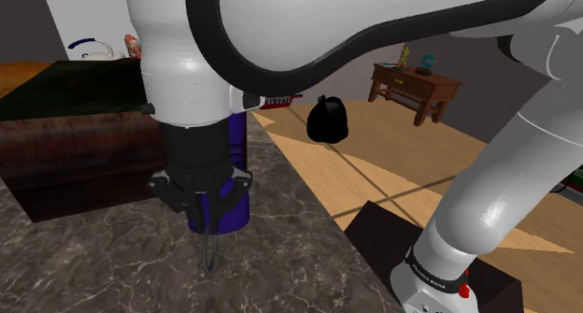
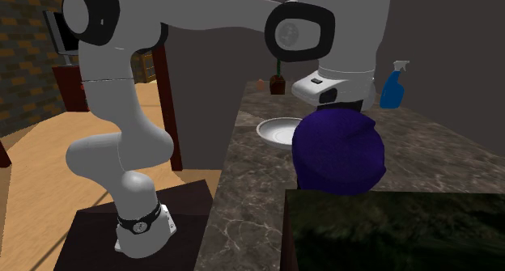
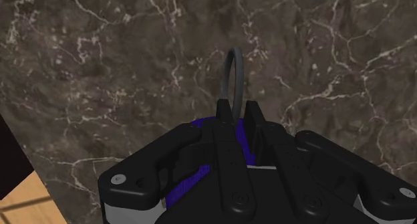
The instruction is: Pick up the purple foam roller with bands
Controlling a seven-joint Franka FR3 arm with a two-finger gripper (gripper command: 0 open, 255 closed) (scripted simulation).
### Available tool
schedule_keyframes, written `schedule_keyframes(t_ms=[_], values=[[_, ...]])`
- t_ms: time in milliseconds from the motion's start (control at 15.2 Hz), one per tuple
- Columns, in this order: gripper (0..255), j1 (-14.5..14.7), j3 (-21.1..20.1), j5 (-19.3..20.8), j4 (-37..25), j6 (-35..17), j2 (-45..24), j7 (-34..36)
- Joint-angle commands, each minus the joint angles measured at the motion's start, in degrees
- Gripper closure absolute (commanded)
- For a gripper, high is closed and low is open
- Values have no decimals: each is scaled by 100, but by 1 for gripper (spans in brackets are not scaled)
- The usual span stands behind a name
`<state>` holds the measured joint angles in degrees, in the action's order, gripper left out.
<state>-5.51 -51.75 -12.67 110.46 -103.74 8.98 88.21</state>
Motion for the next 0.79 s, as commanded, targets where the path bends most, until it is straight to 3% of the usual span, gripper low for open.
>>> schedule_keyframes(t_ms=[0, 726], values=[[255, -13, 31, -1, -155, 163, 26, 5], [255, -60, 52, 64, -893, 859, -24, 101]])
